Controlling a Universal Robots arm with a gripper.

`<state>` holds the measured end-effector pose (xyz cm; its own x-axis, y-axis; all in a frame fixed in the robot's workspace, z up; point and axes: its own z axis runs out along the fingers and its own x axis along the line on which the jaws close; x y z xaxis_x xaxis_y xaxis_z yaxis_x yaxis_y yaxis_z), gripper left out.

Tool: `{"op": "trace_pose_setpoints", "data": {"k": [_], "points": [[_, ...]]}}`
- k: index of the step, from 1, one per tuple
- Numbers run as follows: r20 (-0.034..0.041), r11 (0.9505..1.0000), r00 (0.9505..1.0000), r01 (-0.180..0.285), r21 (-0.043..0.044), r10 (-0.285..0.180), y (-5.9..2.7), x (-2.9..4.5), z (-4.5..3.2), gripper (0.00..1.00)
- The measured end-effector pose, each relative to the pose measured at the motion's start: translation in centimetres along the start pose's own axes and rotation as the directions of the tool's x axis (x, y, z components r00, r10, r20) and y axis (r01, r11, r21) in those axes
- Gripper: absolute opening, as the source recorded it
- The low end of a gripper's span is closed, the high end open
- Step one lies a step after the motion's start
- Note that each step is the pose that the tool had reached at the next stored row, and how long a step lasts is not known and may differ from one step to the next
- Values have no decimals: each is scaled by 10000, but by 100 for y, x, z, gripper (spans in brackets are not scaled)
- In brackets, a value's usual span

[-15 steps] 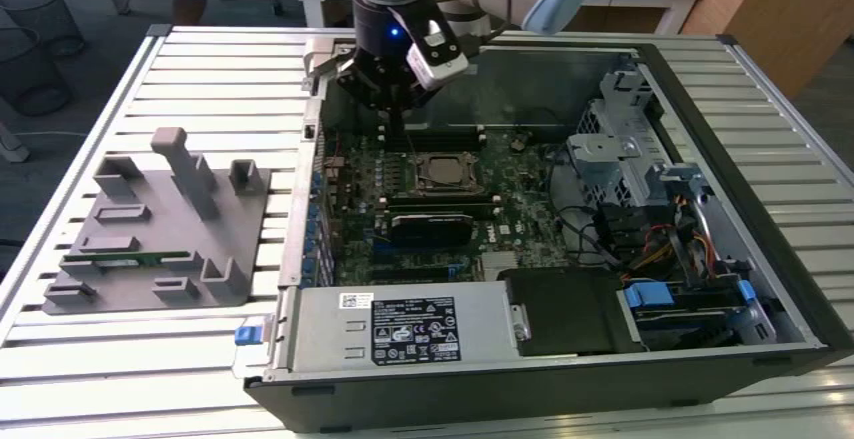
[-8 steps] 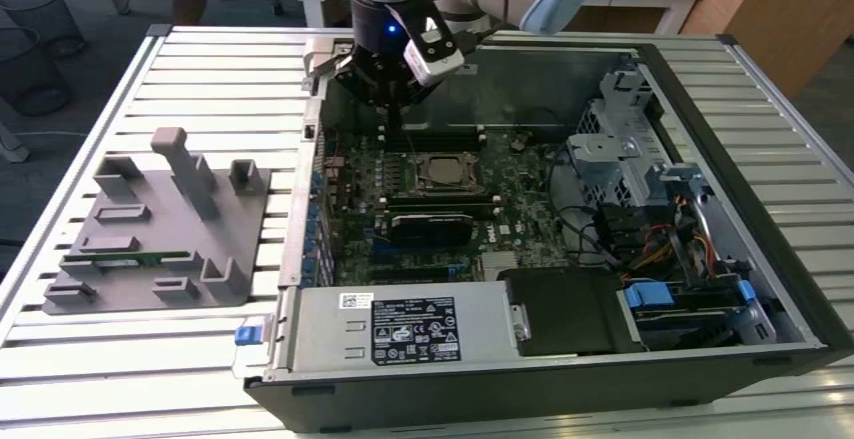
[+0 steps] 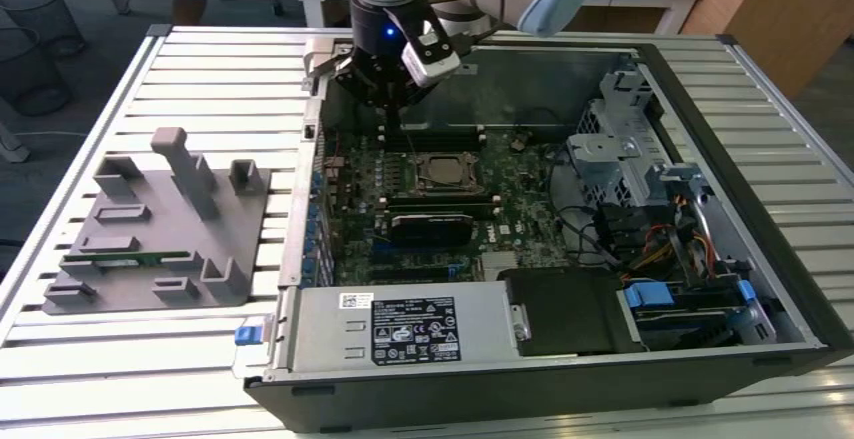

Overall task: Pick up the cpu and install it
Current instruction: 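Install the first cpu locking lever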

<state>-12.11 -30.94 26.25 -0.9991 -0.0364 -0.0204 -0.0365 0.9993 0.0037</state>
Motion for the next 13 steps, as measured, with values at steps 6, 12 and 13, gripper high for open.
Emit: {"op": "trace_pose_setpoints", "data": {"k": [6, 12, 13], "points": [[1, 10000, 10000, 0, 0, 0, 97, 16, 40, 11], [-1, 10000, 10000, 0, 0, 0, 113, -51, 55, 11], [0, 10000, 10000, -1, -1, 1, 113, -83, 56, 11]]}}
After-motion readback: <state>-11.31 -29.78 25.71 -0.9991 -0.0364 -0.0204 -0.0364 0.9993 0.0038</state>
